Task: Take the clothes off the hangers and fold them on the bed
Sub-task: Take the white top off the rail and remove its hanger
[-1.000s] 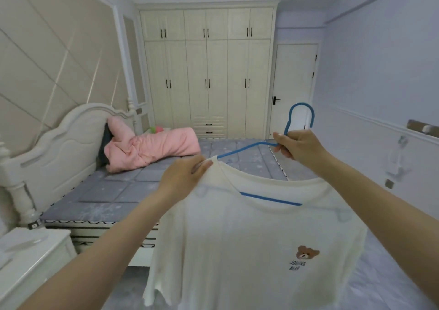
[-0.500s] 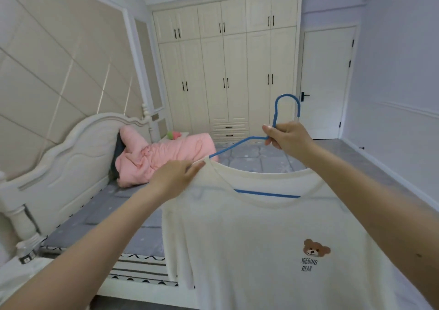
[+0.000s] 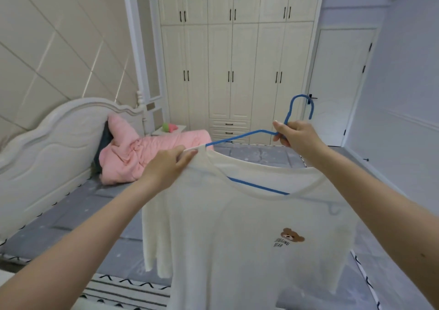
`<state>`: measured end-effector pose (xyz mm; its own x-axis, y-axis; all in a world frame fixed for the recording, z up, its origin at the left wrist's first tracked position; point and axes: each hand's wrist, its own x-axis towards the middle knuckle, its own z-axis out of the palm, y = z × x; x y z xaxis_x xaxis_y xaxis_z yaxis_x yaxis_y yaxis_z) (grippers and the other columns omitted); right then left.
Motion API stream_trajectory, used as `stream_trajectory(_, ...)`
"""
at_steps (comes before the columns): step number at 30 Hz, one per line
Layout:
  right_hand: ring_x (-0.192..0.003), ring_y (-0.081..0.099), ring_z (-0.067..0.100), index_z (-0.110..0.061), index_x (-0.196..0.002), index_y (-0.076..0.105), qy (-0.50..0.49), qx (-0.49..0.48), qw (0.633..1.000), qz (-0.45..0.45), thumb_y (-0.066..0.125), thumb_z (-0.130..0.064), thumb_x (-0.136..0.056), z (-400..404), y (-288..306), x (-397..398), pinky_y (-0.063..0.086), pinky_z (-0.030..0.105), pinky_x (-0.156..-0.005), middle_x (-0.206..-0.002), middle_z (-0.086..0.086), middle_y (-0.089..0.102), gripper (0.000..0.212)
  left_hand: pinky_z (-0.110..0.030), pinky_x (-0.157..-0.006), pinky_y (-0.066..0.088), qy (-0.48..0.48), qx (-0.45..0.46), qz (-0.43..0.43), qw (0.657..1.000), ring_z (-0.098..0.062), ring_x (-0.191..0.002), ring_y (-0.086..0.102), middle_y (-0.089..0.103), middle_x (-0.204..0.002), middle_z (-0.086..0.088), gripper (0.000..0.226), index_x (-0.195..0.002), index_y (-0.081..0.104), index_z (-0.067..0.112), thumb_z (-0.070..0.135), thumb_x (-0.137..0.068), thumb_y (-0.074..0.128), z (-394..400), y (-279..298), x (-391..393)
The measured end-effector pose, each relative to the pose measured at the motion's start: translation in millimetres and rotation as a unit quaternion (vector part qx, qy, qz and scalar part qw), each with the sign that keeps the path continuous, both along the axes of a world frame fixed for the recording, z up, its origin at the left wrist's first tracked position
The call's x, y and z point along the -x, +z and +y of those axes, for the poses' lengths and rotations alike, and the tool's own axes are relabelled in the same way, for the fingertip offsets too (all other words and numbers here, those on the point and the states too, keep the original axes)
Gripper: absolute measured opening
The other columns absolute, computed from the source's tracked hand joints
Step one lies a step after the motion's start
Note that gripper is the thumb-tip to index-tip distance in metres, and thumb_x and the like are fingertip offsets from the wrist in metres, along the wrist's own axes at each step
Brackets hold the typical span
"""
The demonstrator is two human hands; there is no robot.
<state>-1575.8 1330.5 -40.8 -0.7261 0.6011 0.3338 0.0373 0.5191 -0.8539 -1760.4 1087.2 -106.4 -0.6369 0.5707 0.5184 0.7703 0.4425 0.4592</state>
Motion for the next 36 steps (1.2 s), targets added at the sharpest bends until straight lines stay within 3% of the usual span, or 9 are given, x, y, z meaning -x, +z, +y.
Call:
stream_trajectory(6,-0.054,0.042,0.011,-0.011,-0.069,0.063,-0.07,0.045,0.997,-0.005,0.049,-0.032,-0.097,47,-20,90,0.034,0.018,-0.052,-0.061,0.003,0.052,0.038,-0.035,-0.054,0.028,-0.076,-0.03,-0.013,0.997,-0.013,-0.054,0.039,0.041,-0.053,0.003,0.053,-0.056,0.036,0.02,0.068,-0.078,0.032,45,-7,111)
stream_trajectory(10,-0.058,0.042,0.011,-0.011,-0.07,0.06,-0.115,0.089,0.989,-0.011,0.046,-0.03,-0.098,81,-35,159,0.034,0.017,-0.052,-0.067,0.003,0.056,0.037,-0.033,-0.055,0.029,-0.101,-0.035,-0.039,0.994,-0.007,-0.053,0.039,0.048,-0.05,0.009,0.045,-0.052,0.045,0.028,0.053,-0.089,0.044,69,-14,190)
stream_trajectory(13,-0.048,0.037,0.012,-0.009,-0.066,0.057,-0.152,0.136,0.979,-0.014,0.045,-0.03,-0.099,107,-56,201,0.029,0.012,-0.035,-0.041,-0.005,0.048,0.041,-0.032,-0.056,0.029,-0.101,-0.052,-0.038,0.993,-0.014,-0.057,0.039,0.043,-0.049,0.005,0.046,-0.052,0.04,0.023,0.037,-0.095,0.049,83,-19,242)
stream_trajectory(19,-0.027,0.024,0.007,-0.014,-0.067,0.041,-0.166,0.383,0.905,0.077,0.033,-0.034,-0.102,156,-119,254,0.021,0.017,-0.038,-0.033,-0.007,0.034,0.041,-0.022,-0.054,0.028,-0.078,-0.037,-0.045,0.995,-0.017,-0.061,0.04,0.043,-0.055,-0.004,0.043,-0.056,0.041,0.014,0.024,-0.096,0.05,112,-44,311)
stream_trajectory(22,-0.028,0.025,0.007,-0.015,-0.068,0.04,-0.167,0.427,0.885,0.079,0.03,-0.035,-0.102,170,-152,283,0.02,0.024,-0.046,-0.033,-0.007,0.034,0.041,-0.026,-0.054,0.025,-0.075,-0.033,-0.075,0.994,-0.015,-0.061,0.038,0.043,-0.058,-0.008,0.043,-0.057,0.045,0.005,0.021,-0.096,0.051,133,-61,328)
stream_trajectory(26,-0.029,0.026,0.005,-0.014,-0.067,0.04,-0.174,0.476,0.856,0.103,0.029,-0.035,-0.103,190,-200,327,0.019,0.022,-0.044,-0.033,-0.008,0.035,0.042,-0.03,-0.055,0.022,-0.06,0.009,-0.116,0.991,-0.003,-0.053,0.032,0.036,-0.055,0.002,0.045,-0.054,0.035,0.015,0.02,-0.095,0.053,169,-104,345)
stream_trajectory(27,-0.03,0.025,0.006,-0.015,-0.067,0.04,-0.175,0.495,0.842,0.126,0.029,-0.035,-0.103,195,-210,335,0.019,0.021,-0.044,-0.032,-0.007,0.035,0.043,-0.031,-0.054,0.02,-0.061,0.021,-0.128,0.99,-0.002,-0.048,0.031,0.032,-0.054,0.004,0.046,-0.054,0.033,0.024,0.019,-0.095,0.054,176,-114,348)
stream_trajectory(32,-0.029,0.025,0.007,-0.019,-0.065,0.035,-0.171,0.592,0.755,0.226,0.023,-0.041,-0.103,243,-253,371,0.024,0.019,-0.037,-0.033,-0.007,0.028,0.045,-0.023,-0.048,0.021,-0.048,0.061,-0.19,0.979,0.0,-0.041,0.034,0.025,-0.05,0.008,0.052,-0.052,0.026,0.023,0.016,-0.094,0.054,222,-160,371)
stream_trajectory(36,-0.027,0.021,0.007,-0.018,-0.066,0.034,-0.192,0.576,0.78,0.152,0.023,-0.04,-0.103,290,-289,401,0.022,0.019,-0.034,-0.032,-0.006,0.028,0.045,-0.029,-0.053,0.021,-0.048,0.089,-0.244,0.965,-0.004,-0.045,0.029,0.027,-0.052,0.004,0.05,-0.051,0.03,0.021,0.018,-0.094,0.055,265,-198,393)
